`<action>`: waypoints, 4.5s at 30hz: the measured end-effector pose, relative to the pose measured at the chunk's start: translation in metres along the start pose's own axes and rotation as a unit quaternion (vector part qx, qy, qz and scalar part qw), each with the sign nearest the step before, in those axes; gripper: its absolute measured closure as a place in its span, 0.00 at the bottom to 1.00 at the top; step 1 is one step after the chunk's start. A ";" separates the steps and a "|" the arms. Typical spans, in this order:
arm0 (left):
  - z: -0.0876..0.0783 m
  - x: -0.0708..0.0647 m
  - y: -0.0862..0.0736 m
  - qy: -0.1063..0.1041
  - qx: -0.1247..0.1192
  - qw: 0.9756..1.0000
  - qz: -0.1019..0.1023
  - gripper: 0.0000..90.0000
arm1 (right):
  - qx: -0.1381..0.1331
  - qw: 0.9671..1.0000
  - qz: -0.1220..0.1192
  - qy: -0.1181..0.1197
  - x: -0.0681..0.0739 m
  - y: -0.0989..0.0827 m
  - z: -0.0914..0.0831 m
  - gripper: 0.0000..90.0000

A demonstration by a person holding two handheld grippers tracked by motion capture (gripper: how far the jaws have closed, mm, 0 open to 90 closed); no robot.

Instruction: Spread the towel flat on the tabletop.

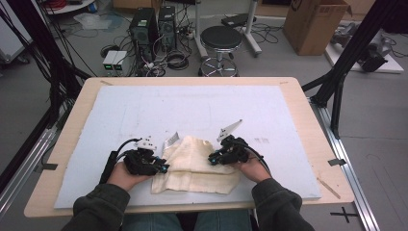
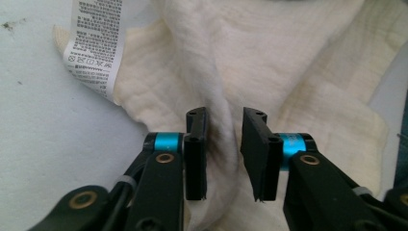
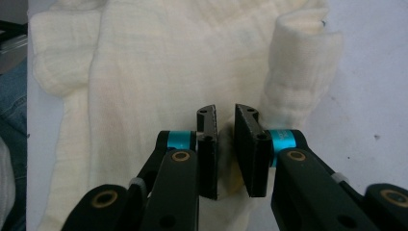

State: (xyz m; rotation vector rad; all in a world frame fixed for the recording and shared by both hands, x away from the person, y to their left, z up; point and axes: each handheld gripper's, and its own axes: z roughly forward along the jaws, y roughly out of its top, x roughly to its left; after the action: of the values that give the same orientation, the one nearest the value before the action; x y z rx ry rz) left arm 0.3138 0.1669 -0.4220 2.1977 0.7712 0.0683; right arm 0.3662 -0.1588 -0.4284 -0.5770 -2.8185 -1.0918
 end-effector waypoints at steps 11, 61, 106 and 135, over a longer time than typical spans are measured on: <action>-0.021 0.022 0.024 0.038 -0.063 0.997 -0.029 0.79 | -0.008 1.000 0.001 -0.008 0.002 -0.004 0.005 0.87; -0.020 0.044 0.006 0.167 -0.033 0.985 -0.035 0.95 | -0.090 0.990 0.091 -0.051 -0.030 0.004 -0.006 0.58; -0.035 0.041 -0.005 0.162 -0.051 0.984 -0.045 0.95 | -0.112 0.987 0.081 -0.077 -0.040 0.034 -0.009 0.82; -0.041 0.045 -0.015 0.164 -0.054 0.983 -0.055 0.95 | -0.013 0.995 0.048 -0.082 -0.035 0.040 0.026 0.97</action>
State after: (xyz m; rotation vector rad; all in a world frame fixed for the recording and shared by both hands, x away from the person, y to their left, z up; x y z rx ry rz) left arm 0.3308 0.2261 -0.4131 2.0611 1.0439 0.4171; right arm 0.4155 -0.1256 -0.4288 -0.8330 -2.8808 -1.1117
